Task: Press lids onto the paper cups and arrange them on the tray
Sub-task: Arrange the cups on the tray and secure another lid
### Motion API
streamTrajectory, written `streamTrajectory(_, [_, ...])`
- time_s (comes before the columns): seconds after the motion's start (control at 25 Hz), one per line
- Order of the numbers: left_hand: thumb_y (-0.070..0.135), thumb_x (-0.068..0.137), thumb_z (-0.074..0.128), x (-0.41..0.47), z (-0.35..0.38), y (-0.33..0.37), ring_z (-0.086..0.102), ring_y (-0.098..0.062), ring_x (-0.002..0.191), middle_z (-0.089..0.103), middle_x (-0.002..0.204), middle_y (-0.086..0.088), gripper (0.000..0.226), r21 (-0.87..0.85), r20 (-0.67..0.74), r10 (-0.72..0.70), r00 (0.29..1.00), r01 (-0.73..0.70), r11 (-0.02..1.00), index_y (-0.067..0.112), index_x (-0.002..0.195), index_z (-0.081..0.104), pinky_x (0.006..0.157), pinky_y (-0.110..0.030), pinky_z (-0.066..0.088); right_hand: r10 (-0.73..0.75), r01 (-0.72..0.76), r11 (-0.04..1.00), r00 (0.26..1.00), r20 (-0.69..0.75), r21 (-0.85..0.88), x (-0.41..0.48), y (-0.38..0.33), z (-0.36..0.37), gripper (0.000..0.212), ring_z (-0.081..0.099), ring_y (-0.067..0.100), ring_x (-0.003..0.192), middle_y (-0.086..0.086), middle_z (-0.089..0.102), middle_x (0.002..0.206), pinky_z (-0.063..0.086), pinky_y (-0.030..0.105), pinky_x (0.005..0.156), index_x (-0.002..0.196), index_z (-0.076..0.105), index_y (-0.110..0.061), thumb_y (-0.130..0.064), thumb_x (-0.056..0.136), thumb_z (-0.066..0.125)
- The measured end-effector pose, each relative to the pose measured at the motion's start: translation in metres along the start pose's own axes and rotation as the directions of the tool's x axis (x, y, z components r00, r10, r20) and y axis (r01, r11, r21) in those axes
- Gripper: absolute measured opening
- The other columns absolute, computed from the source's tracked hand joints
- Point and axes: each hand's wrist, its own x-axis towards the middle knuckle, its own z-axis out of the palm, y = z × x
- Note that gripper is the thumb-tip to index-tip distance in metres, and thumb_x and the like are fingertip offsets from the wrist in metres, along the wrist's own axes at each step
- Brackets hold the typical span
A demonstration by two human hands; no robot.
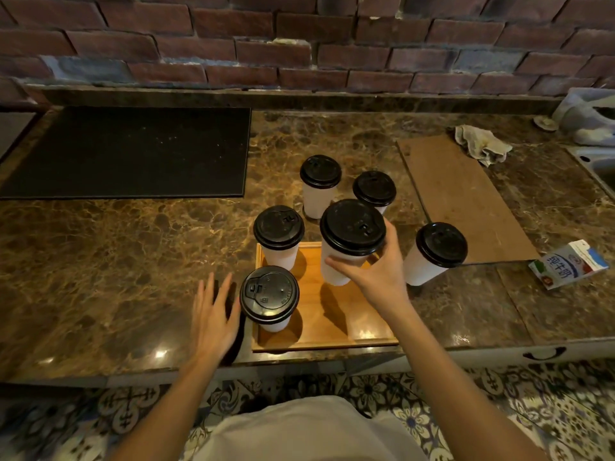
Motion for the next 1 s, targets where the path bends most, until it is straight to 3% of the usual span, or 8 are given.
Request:
streamTrajectory(0.12, [0.029,0.1,0.039,-0.007,0.018,-0.011,0.0,-0.027,0.147,0.008,0.158,-0.013,0.055,0.171,0.042,0.033,0.999,-0.04,0.984,0.016,0.15,0.02,0.119,-0.043,0.002,0.089,-0.089,0.996,0.996,-0.008,0.022,-0.01,0.03,0.01,0.091,0.047,-0.003,0.125,-0.012,0.05,0.133,0.045,0.02,0.102,0.126,0.038,-0.046,-0.019,0.059,0.092])
streamTrajectory(0.2, [0.033,0.1,0.037,-0.01,0.022,-0.013,0.002,-0.026,0.147,0.007,0.158,-0.013,0.057,0.252,0.04,0.05,0.998,-0.058,0.966,0.014,0.15,0.016,0.119,-0.041,0.001,0.127,-0.127,0.991,0.992,-0.02,0.037,-0.015,0.047,0.016,0.091,0.049,-0.001,0.125,-0.013,0.052,0.131,0.046,0.029,0.105,0.13,0.04,-0.036,-0.013,0.059,0.092])
streamTrajectory(0.4, [0.035,0.1,0.037,-0.01,0.024,-0.014,0.003,-0.026,0.147,0.007,0.158,-0.014,0.059,0.301,0.055,0.07,0.996,-0.083,0.95,0.013,0.15,0.014,0.119,-0.042,0.001,0.154,-0.152,0.988,0.984,-0.089,0.029,-0.024,0.07,0.03,0.093,0.049,-0.009,0.12,-0.019,0.051,0.125,0.043,0.014,0.1,0.132,0.039,-0.026,-0.01,0.059,0.093])
streamTrajectory(0.52, [0.035,0.099,0.039,-0.01,0.024,-0.014,0.004,-0.027,0.147,0.008,0.158,-0.014,0.06,0.318,0.06,0.076,0.995,-0.091,0.944,0.013,0.15,0.015,0.119,-0.043,0.002,0.144,-0.145,0.989,0.981,-0.13,0.003,-0.025,0.074,0.037,0.093,0.046,-0.019,0.115,-0.023,0.049,0.123,0.038,0.002,0.093,0.127,0.037,-0.037,-0.01,0.057,0.093])
streamTrajectory(0.76, [0.039,0.098,0.038,-0.008,0.023,-0.012,0.001,-0.025,0.147,0.006,0.159,-0.013,0.061,0.348,0.064,0.061,0.996,-0.08,0.934,0.014,0.15,0.018,0.119,-0.041,0.0,0.176,-0.179,0.984,0.981,-0.081,-0.024,-0.003,0.079,0.043,0.096,0.047,-0.011,0.118,-0.021,0.049,0.125,0.039,0.006,0.095,0.131,0.035,-0.029,-0.015,0.057,0.094])
streamTrajectory(0.92, [0.043,0.098,0.034,-0.006,0.022,-0.011,-0.006,-0.023,0.147,-0.003,0.159,-0.011,0.063,0.389,0.097,0.031,0.995,-0.067,0.919,0.018,0.151,0.011,0.119,-0.041,-0.004,0.189,-0.191,0.981,0.978,-0.091,-0.02,0.015,0.076,0.047,0.099,0.048,0.003,0.126,-0.007,0.051,0.132,0.04,0.018,0.103,0.137,0.034,-0.021,-0.013,0.058,0.093])
streamTrajectory(1.0, [0.045,0.098,0.035,-0.005,0.023,-0.01,-0.01,-0.022,0.146,-0.008,0.159,-0.01,0.066,0.42,0.109,0.013,0.994,-0.058,0.906,0.019,0.152,0.007,0.119,-0.041,-0.005,0.186,-0.189,0.982,0.978,-0.093,-0.029,0.023,0.077,0.049,0.097,0.048,0.001,0.126,-0.005,0.051,0.133,0.04,0.014,0.102,0.135,0.034,-0.026,-0.014,0.059,0.093])
